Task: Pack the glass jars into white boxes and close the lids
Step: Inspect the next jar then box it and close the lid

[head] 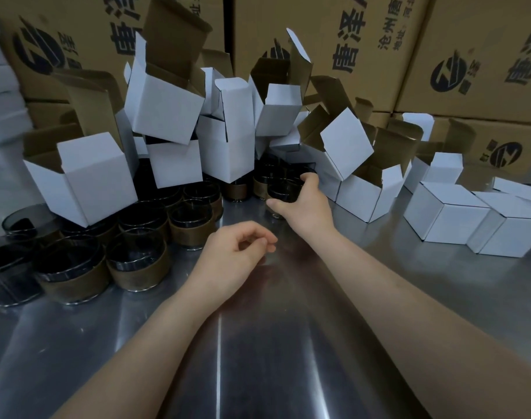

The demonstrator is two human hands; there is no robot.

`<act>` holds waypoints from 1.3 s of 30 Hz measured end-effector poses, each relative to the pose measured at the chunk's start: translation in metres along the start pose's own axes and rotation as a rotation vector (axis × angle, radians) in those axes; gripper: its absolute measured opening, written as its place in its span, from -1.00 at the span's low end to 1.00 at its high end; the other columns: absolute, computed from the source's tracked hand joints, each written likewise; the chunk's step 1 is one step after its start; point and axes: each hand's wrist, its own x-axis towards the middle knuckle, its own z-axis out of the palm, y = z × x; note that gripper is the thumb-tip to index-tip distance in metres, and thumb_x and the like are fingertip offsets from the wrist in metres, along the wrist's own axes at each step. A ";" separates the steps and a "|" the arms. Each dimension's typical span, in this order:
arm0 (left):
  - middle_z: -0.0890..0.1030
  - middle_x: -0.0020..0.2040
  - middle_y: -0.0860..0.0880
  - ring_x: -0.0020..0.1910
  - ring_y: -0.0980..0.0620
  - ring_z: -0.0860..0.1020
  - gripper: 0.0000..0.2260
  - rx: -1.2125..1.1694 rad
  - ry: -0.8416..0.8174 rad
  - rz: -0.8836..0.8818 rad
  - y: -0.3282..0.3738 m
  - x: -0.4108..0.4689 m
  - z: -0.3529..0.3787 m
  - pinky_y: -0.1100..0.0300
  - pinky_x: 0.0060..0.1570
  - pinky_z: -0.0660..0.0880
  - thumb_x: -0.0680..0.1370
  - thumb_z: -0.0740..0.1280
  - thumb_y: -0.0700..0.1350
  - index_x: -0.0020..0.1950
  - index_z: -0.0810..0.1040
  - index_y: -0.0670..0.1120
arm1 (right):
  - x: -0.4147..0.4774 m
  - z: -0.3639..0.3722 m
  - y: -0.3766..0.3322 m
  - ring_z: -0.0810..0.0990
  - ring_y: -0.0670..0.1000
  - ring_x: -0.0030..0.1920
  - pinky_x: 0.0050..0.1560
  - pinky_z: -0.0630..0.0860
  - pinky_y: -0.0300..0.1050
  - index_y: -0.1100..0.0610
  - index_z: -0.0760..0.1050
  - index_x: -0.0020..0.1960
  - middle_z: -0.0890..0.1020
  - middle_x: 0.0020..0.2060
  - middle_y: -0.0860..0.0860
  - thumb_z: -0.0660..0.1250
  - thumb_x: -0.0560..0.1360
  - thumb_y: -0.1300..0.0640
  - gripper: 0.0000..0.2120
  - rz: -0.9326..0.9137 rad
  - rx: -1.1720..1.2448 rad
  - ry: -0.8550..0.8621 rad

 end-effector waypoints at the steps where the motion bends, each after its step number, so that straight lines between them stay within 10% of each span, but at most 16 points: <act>1: 0.70 -0.17 0.06 -0.07 0.05 0.66 -0.79 -0.002 0.001 0.002 0.000 0.000 0.000 0.00 0.10 0.58 0.58 0.28 -0.25 -0.08 0.66 0.00 | 0.000 0.001 0.000 0.49 0.14 0.31 0.26 0.48 0.12 0.13 0.18 0.46 0.50 0.32 0.10 0.52 0.40 -0.08 -0.20 0.010 0.019 0.009; 8: 0.66 -0.05 0.09 -0.06 0.12 0.62 -0.74 -0.029 0.115 0.018 0.002 0.000 0.001 0.29 -0.02 0.56 0.55 0.29 -0.32 0.04 0.60 0.04 | -0.015 -0.006 -0.003 0.57 -0.06 0.11 -0.02 0.44 -0.24 0.08 0.36 0.37 0.53 -0.04 -0.17 0.59 0.31 -0.01 -0.29 0.106 0.334 -0.025; 18: 0.41 0.39 0.10 0.31 0.13 0.44 -0.36 -0.068 0.182 0.006 -0.005 0.004 -0.001 0.09 0.31 0.43 0.46 0.48 -0.07 0.49 0.29 0.03 | -0.048 -0.033 -0.003 0.68 0.08 0.10 0.20 0.58 0.03 0.23 0.51 0.28 0.68 0.11 0.15 0.44 0.47 0.32 -0.61 0.099 0.908 -0.341; 39: 0.56 0.19 0.26 0.27 0.25 0.48 -0.44 -0.012 0.199 0.170 -0.012 0.006 -0.003 0.10 0.34 0.41 0.35 0.59 -0.09 0.25 0.44 0.19 | -0.057 -0.038 0.001 0.51 -0.03 0.31 0.25 0.50 -0.19 0.09 0.42 0.32 0.55 0.25 0.04 0.40 0.34 0.58 -0.33 -0.249 0.748 -0.461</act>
